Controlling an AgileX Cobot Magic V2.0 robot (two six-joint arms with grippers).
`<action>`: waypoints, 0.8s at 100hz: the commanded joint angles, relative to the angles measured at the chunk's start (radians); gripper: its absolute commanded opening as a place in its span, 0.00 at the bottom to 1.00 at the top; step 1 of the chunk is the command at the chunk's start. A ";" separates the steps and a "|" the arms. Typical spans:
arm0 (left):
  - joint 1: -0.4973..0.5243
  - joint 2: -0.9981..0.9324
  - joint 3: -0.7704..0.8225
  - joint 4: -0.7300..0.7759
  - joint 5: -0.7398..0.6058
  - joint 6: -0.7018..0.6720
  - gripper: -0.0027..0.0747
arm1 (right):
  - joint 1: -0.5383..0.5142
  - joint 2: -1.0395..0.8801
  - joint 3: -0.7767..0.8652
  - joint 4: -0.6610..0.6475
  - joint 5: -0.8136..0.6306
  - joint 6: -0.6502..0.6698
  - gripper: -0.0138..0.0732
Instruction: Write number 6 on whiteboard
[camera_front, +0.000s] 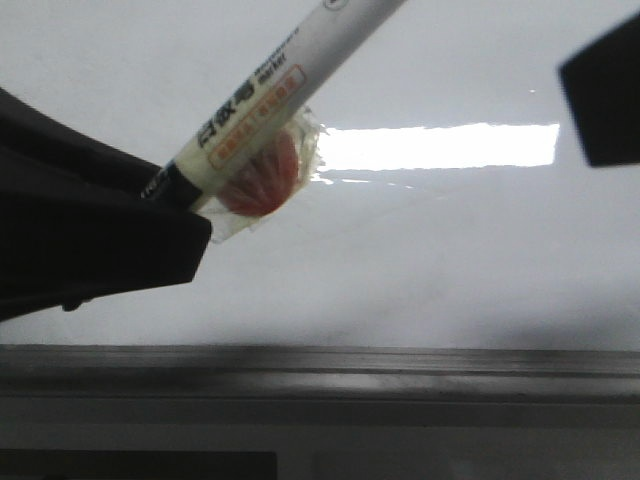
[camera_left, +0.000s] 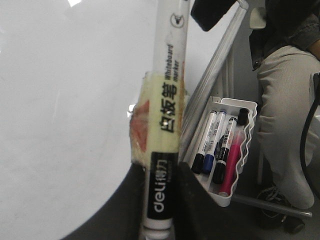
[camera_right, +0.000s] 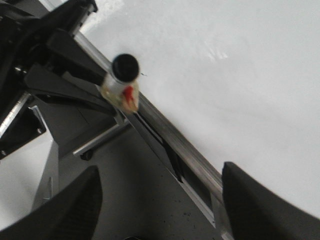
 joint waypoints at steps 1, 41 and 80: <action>-0.008 -0.012 -0.026 -0.005 -0.086 0.000 0.01 | 0.059 0.062 -0.056 0.026 -0.122 -0.011 0.69; -0.008 -0.012 -0.026 -0.001 -0.090 0.000 0.01 | 0.165 0.307 -0.124 0.080 -0.404 -0.011 0.56; -0.008 -0.012 -0.026 -0.005 -0.102 0.000 0.24 | 0.165 0.340 -0.125 0.110 -0.412 -0.009 0.08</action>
